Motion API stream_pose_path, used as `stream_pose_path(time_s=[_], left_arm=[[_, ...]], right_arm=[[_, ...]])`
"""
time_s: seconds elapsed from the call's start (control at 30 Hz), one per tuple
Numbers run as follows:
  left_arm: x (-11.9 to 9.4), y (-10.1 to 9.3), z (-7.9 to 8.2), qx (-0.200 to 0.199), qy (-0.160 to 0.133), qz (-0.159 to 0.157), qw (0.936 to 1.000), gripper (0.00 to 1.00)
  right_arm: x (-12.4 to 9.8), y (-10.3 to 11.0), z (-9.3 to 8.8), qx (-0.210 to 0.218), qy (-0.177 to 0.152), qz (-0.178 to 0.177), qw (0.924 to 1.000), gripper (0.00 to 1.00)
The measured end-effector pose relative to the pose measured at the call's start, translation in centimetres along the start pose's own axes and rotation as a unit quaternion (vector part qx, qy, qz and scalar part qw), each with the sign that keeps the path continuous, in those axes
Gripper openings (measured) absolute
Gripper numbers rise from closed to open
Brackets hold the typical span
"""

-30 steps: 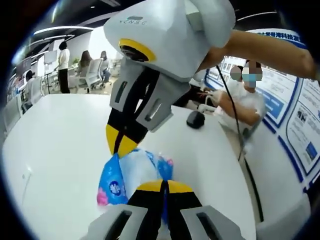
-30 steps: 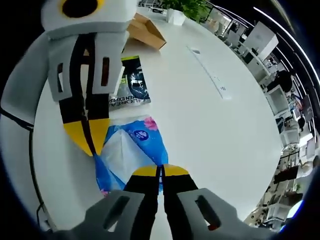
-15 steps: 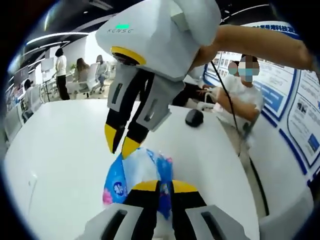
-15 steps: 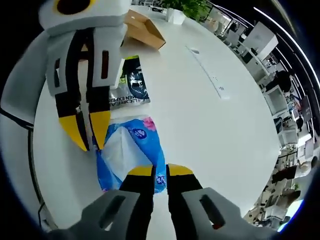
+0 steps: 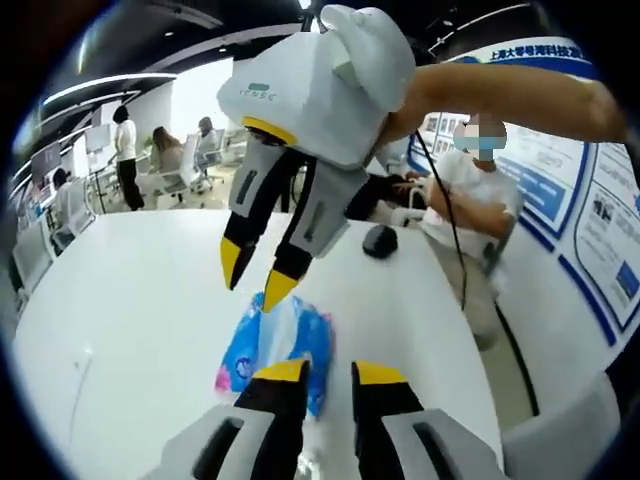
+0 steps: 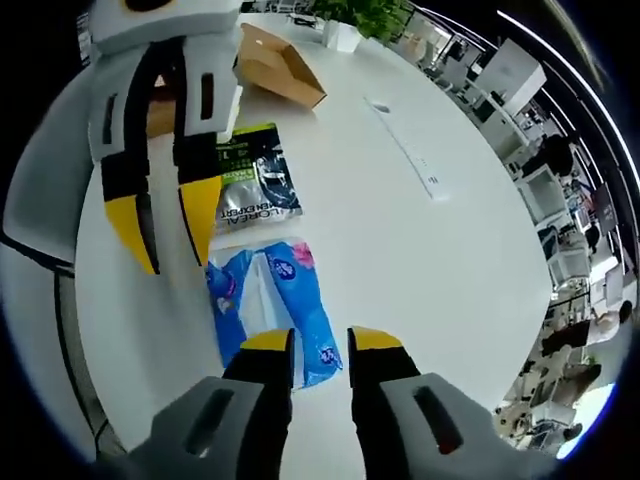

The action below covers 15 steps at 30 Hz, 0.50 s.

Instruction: Operate the shoe box by opening the lid, removing the specified soft item, and placing it in the target area until the item is outside and the box remains undamaged.

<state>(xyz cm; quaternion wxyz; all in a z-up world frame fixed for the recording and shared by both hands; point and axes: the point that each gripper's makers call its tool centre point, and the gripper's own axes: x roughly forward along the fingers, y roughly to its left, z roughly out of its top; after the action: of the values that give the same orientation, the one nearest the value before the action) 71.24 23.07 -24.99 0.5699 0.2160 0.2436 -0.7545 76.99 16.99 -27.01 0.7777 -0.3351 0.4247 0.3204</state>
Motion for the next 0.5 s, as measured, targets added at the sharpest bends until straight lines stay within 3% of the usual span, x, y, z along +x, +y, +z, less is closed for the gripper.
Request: stream_pose_path(time_s=[0.2,0.5], left_arm=[[-2.1,-0.9,-0.3,0.010,0.007,0.014,0.9998,0.25],[-5.3,-2.1,-0.2,-0.030,-0.007,0.031,0.9991,0.39]], right_arm=[[-1.1,1.0,0.7,0.011,-0.006,0.000,0.9999,0.27],[-3.1,2.7,2.0,0.041,-0.024,-0.018,0.9987,0.39]])
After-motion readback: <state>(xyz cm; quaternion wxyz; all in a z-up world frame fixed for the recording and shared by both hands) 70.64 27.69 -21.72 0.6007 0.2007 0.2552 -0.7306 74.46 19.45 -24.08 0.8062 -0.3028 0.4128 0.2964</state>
